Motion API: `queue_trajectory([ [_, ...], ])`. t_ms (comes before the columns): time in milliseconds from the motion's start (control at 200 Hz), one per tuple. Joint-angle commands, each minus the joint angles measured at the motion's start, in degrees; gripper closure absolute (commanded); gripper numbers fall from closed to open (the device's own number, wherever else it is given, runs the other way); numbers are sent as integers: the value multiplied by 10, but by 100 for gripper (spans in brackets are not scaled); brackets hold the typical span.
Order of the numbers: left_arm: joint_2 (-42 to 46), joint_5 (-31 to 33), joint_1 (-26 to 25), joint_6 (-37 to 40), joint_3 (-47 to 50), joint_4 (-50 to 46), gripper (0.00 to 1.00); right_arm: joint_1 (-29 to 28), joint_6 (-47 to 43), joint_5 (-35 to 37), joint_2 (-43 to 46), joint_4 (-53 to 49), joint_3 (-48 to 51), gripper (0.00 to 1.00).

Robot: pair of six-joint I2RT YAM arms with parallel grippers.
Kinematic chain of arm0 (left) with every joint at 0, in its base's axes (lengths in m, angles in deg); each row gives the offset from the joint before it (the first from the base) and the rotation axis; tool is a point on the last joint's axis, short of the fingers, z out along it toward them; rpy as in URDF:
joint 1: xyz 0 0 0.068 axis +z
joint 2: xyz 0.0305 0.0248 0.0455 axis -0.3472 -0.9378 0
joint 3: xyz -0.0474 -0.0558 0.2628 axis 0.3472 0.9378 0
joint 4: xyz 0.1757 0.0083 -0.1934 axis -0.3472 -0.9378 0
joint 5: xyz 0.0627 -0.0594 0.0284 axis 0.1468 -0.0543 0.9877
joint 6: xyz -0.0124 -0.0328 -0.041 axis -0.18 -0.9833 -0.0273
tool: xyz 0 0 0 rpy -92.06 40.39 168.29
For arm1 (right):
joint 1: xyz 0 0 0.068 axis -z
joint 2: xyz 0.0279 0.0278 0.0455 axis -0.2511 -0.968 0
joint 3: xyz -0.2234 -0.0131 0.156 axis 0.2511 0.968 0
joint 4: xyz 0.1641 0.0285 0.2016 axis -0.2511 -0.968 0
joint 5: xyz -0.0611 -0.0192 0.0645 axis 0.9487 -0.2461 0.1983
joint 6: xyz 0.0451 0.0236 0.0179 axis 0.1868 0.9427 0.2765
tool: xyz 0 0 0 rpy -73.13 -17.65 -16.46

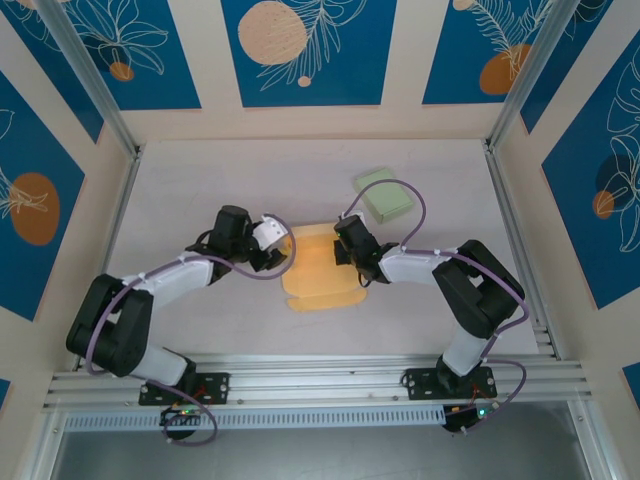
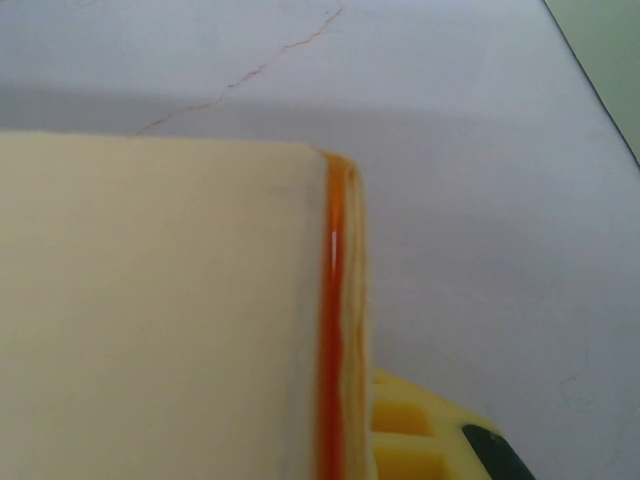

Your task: Fold the paper box

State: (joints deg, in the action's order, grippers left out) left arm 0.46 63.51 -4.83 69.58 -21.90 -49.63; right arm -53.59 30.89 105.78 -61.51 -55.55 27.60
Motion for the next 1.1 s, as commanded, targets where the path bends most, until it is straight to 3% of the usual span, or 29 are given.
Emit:
queue_trajectory([
  [0, -20, -17, -12, 15, -23, 18, 40, -4, -3, -11, -10, -6, 2, 100],
  [395, -66, -11, -27, -29, -70, 27, 39, -6, -5, -17, -11, 0, 4, 100],
  [485, -75, -5, -33, -45, -83, 15, 34, -7, -5, -17, -11, 1, 6, 100],
  [630, -92, 47, -51, -66, -96, 10, 35, -7, -6, -17, -10, 2, 7, 100],
  [775, -121, 145, -63, -101, -132, -23, 50, -9, -4, -19, -10, 2, 8, 100],
  [970, -138, 262, -86, -157, -149, -35, 89, -14, 10, -23, -15, -4, 5, 100],
  [1060, -140, 297, -95, -193, -167, -85, 100, -16, 19, -20, -18, -16, -4, 100],
  [1095, -141, 304, -97, -208, -177, -110, 100, -16, 19, -18, -19, -23, -9, 100],
])
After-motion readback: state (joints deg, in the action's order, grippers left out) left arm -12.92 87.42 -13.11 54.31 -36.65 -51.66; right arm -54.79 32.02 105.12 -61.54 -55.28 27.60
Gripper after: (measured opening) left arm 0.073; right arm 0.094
